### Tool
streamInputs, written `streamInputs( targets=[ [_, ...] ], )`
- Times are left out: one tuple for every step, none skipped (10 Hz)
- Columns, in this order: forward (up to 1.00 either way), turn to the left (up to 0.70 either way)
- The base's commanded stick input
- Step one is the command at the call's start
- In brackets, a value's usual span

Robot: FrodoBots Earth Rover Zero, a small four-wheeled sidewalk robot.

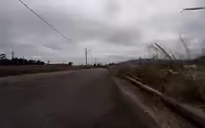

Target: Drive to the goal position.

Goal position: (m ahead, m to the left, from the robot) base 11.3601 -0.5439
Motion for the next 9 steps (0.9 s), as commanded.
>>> streamInputs(
  targets=[
    [0.70, 0.00],
    [0.70, 0.00],
    [0.70, 0.00],
    [0.70, 0.00],
    [0.70, 0.00],
    [0.70, 0.00],
    [0.70, 0.14],
    [0.70, 0.14],
    [0.70, 0.14]
  ],
)
